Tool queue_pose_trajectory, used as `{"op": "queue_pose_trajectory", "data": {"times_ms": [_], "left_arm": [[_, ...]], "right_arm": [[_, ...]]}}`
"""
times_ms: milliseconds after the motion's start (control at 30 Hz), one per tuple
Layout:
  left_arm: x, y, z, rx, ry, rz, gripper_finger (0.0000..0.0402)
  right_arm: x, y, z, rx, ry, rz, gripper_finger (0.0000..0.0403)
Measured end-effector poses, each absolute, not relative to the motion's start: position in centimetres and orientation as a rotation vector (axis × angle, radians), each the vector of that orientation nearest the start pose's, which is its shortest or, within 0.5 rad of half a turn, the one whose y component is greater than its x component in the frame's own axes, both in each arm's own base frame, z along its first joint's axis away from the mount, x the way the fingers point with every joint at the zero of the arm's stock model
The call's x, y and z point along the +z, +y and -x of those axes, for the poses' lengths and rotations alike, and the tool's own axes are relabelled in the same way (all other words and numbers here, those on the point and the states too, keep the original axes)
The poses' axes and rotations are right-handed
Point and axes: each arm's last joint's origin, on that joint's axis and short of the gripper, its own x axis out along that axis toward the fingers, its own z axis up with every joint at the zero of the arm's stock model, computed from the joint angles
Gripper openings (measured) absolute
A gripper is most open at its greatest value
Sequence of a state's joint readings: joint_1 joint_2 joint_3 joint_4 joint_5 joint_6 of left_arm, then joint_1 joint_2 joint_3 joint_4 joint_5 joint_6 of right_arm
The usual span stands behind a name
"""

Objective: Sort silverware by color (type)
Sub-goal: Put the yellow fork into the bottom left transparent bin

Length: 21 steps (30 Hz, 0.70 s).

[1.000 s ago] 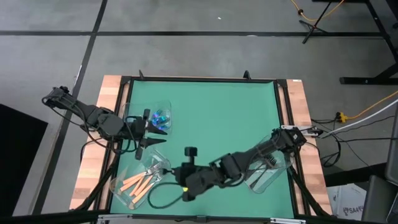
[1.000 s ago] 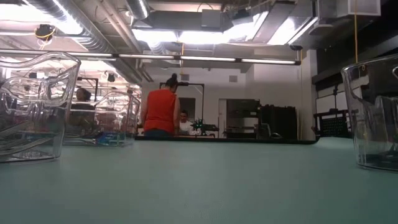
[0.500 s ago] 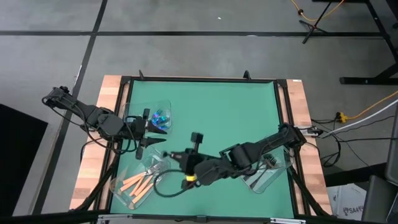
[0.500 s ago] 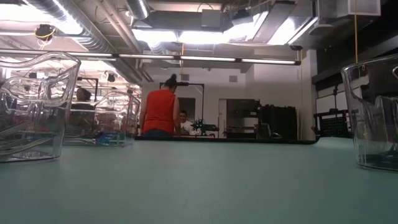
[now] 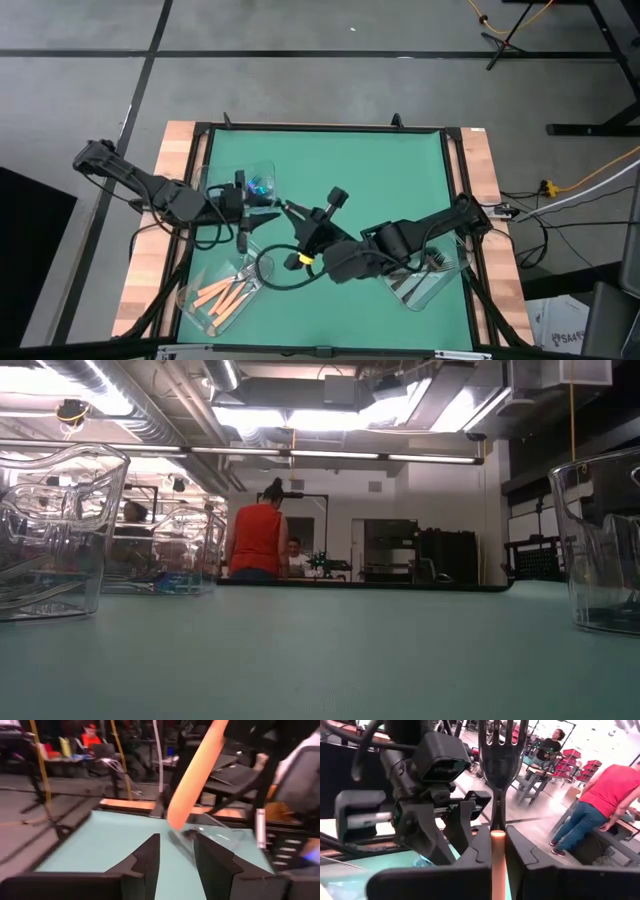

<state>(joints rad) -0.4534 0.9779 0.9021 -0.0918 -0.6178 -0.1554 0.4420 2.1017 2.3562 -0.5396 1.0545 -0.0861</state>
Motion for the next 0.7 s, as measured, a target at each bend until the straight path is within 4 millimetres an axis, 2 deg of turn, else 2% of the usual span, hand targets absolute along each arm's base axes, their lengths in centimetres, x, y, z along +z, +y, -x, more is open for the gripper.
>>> {"op": "queue_pose_trajectory", "data": {"times_ms": [333, 500, 700], "left_arm": [[35.2, -8.5, -21.9, 0.255, 0.016, -0.019, 0.0114], [35.1, -8.5, -22.3, 0.345, 0.005, -0.036, 0.0114], [35.2, -8.6, -22.4, 0.341, -0.005, -0.028, 0.0114]], "right_arm": [[43.4, 16.2, -42.8, -0.603, 0.182, 0.219, 0.0009], [43.7, 16.0, -43.0, -0.595, 0.153, 0.192, 0.0009], [44.1, 15.8, -43.1, -0.587, 0.116, 0.158, 0.0009]]}}
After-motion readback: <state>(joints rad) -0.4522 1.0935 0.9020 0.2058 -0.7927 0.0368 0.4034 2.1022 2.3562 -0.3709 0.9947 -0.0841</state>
